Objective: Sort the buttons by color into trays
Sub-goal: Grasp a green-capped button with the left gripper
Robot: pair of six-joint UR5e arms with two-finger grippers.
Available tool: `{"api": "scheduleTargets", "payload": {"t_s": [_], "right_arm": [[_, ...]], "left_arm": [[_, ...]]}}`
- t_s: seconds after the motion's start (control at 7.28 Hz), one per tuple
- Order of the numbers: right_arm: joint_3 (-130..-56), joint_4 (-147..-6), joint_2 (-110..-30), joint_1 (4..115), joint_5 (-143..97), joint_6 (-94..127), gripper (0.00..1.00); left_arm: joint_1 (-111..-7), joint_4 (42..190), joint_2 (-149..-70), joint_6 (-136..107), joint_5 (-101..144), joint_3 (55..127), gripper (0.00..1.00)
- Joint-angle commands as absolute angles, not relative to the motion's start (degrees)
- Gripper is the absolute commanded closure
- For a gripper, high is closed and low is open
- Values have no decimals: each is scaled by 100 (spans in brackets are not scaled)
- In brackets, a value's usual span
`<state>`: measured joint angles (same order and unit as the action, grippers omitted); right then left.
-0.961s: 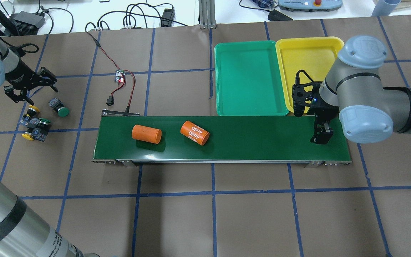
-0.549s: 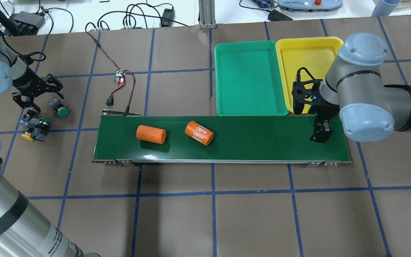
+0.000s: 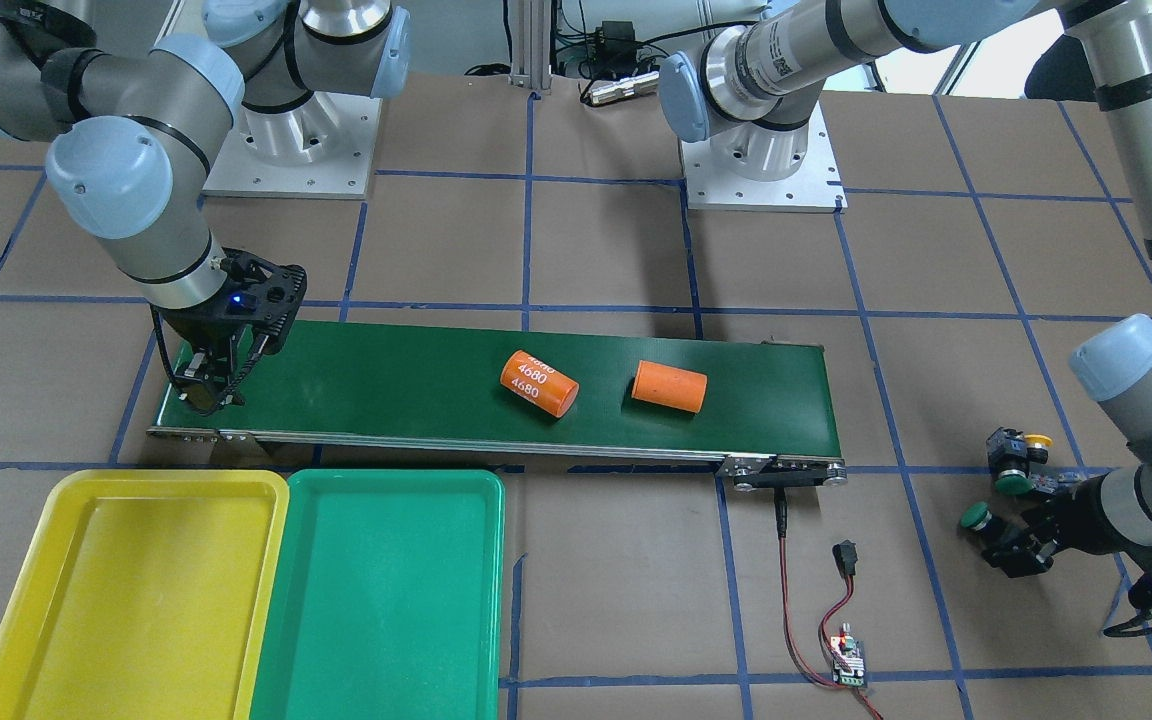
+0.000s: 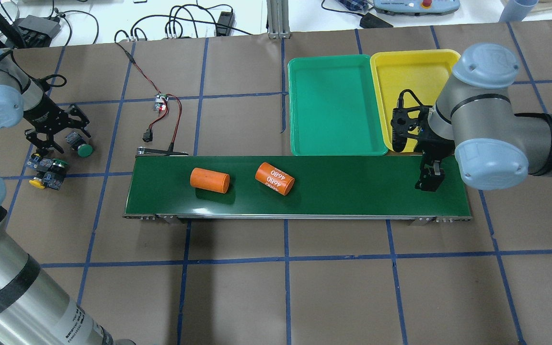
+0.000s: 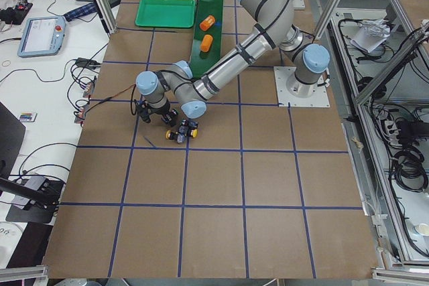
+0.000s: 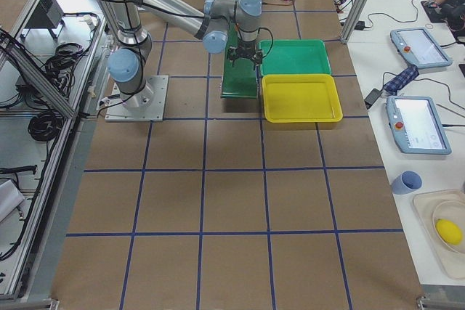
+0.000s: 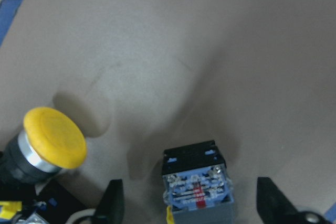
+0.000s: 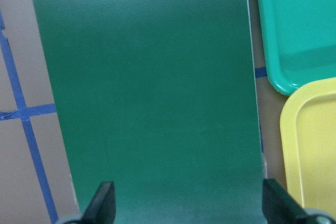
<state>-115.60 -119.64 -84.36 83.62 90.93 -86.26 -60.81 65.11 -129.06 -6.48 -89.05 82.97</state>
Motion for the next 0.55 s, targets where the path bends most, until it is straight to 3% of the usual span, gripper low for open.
{"api": "scheduleTargets", "payload": {"t_s": [0.0, 0.14, 0.27, 0.41], "right_arm": [[-11558, -11971, -8438, 8367, 9106, -8204, 0], [-11558, -11971, -8377, 8367, 9079, -8044, 0], [-11558, -11971, -8411, 8367, 9018, -8059, 0], [-11566, -11971, -8402, 8367, 9009, -8042, 0]], "left_arm": [[-6091, 6513, -12911, -677, -8895, 8297, 26], [-6091, 6521, -12911, -685, -8834, 8297, 46], [-6073, 6582, -12868, -677, -8659, 8323, 79], [-6056, 6705, -12876, -668, -8640, 8332, 99]]}}
